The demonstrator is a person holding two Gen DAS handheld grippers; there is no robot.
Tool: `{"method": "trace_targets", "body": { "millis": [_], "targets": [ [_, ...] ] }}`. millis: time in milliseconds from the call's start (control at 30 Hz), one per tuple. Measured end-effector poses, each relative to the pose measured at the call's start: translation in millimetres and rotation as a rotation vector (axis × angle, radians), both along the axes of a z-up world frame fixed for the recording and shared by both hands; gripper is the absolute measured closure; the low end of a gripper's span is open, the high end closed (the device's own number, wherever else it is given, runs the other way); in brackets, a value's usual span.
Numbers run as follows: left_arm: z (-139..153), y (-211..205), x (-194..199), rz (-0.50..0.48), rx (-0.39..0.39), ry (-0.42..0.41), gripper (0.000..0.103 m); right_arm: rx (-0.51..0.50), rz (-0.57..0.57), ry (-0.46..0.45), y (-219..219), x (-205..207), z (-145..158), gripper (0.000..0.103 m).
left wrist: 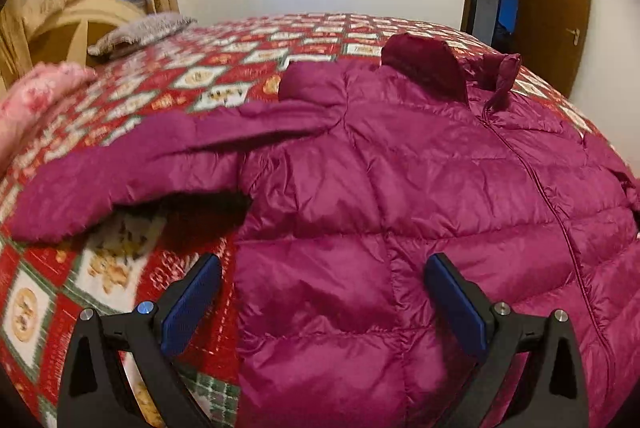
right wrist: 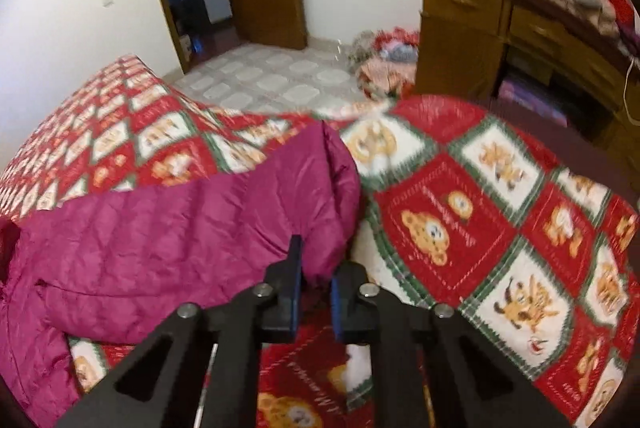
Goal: Fold large clothes
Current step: 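Lift the sleeve with the right tool and lay it across the jacket front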
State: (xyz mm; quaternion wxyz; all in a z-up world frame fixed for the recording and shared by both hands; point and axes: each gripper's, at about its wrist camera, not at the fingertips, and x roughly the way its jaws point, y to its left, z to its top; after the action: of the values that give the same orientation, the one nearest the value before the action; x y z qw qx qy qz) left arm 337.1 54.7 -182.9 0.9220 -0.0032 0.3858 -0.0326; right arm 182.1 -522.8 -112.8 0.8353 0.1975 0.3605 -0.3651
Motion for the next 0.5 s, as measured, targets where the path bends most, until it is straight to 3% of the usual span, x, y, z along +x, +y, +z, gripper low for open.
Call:
{"method": "trace_targets", "body": {
  "millis": [100, 267, 367, 500],
  "targets": [
    [-5, 8, 3, 0.008, -0.061, 0.032, 0.001, -0.039, 0.055, -0.056, 19, 8, 29, 0.091],
    [-7, 3, 3, 0.010, -0.034, 0.033, 0.001, -0.066, 0.261, -0.126, 82, 44, 71, 0.091],
    [-8, 1, 3, 0.010, -0.028, 0.035, 0.001, -0.075, 0.392, -0.132, 129, 70, 78, 0.091],
    [-8, 2, 3, 0.009, -0.036, 0.035, 0.001, -0.063, 0.522, -0.124, 189, 101, 64, 0.091]
  ]
}}
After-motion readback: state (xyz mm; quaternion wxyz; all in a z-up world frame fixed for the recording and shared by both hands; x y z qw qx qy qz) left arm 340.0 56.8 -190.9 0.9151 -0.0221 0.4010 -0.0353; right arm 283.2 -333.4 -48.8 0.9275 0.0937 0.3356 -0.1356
